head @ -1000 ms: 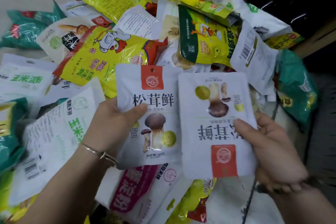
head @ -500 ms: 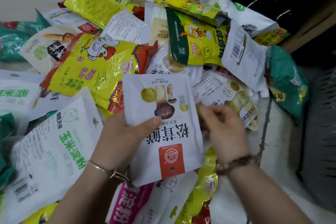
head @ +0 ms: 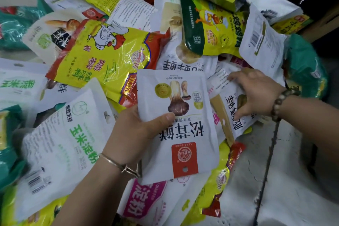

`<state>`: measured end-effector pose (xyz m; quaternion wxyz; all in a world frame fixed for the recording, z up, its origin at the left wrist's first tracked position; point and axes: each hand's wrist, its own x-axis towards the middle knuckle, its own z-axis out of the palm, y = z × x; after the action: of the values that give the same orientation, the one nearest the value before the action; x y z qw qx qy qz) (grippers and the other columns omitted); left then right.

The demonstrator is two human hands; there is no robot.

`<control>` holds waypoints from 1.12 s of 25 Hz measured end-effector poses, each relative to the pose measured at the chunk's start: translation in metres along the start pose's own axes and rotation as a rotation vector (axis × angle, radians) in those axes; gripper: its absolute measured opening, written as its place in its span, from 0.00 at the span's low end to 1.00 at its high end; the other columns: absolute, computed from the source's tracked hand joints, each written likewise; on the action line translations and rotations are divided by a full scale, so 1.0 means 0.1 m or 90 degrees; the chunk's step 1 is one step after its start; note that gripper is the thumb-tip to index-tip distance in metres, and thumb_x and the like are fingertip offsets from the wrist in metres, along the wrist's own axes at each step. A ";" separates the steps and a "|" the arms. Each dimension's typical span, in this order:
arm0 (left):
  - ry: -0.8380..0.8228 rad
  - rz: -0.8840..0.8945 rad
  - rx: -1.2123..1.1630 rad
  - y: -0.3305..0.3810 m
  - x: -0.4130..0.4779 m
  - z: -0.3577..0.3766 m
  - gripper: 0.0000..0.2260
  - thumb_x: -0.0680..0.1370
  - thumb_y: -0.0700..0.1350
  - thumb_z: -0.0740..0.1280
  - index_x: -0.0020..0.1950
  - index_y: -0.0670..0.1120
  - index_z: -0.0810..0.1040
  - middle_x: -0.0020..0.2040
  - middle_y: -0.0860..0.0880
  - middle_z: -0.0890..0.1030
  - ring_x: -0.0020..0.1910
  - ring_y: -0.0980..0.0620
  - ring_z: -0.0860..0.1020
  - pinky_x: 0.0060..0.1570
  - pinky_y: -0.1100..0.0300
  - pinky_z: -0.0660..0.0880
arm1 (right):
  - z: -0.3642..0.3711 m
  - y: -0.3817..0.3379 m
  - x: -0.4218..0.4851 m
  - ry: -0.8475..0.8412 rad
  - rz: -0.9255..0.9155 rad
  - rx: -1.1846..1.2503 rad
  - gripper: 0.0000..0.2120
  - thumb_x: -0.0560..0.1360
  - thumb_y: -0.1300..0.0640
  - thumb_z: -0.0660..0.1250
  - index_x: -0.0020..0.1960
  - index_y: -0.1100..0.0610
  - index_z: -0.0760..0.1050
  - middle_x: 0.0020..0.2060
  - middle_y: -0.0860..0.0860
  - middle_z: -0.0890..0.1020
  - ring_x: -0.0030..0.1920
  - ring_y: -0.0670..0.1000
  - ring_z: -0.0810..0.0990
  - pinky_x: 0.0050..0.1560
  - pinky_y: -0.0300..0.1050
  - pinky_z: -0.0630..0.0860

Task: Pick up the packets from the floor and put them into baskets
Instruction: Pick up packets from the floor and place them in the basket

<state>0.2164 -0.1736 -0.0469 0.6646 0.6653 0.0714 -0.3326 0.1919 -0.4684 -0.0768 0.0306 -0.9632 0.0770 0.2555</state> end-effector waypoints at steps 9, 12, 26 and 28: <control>0.002 0.009 -0.016 -0.10 0.06 -0.04 0.12 0.60 0.48 0.73 0.42 0.48 0.83 0.40 0.49 0.85 0.38 0.50 0.84 0.38 0.59 0.81 | -0.15 0.01 -0.19 0.073 0.070 0.101 0.27 0.63 0.44 0.75 0.27 0.58 0.62 0.22 0.54 0.65 0.26 0.52 0.65 0.31 0.48 0.63; 0.010 0.024 -0.002 -0.09 0.07 -0.01 0.06 0.66 0.43 0.73 0.42 0.49 0.82 0.38 0.55 0.85 0.38 0.56 0.83 0.35 0.63 0.79 | -0.19 -0.02 -0.48 0.220 0.177 0.379 0.14 0.64 0.49 0.76 0.33 0.59 0.77 0.29 0.56 0.79 0.31 0.54 0.78 0.34 0.47 0.76; -0.107 0.174 -0.089 0.90 -0.69 0.50 0.11 0.64 0.45 0.70 0.40 0.60 0.84 0.42 0.54 0.85 0.43 0.51 0.84 0.43 0.53 0.79 | -1.22 -0.52 -2.18 0.698 0.252 0.805 0.04 0.72 0.61 0.69 0.42 0.53 0.80 0.37 0.45 0.85 0.36 0.44 0.83 0.32 0.36 0.77; -0.177 0.202 -0.071 1.23 -0.83 0.69 0.11 0.64 0.43 0.70 0.39 0.60 0.84 0.41 0.53 0.85 0.41 0.52 0.84 0.39 0.57 0.81 | -1.41 -0.50 -2.48 0.773 0.260 0.815 0.04 0.73 0.61 0.69 0.41 0.53 0.80 0.37 0.45 0.85 0.35 0.44 0.83 0.31 0.35 0.77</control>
<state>0.1941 -0.2224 0.1079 0.7476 0.5785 -0.1084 -0.3076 0.0565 -0.3999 0.1699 0.4688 -0.6986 0.3764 -0.3880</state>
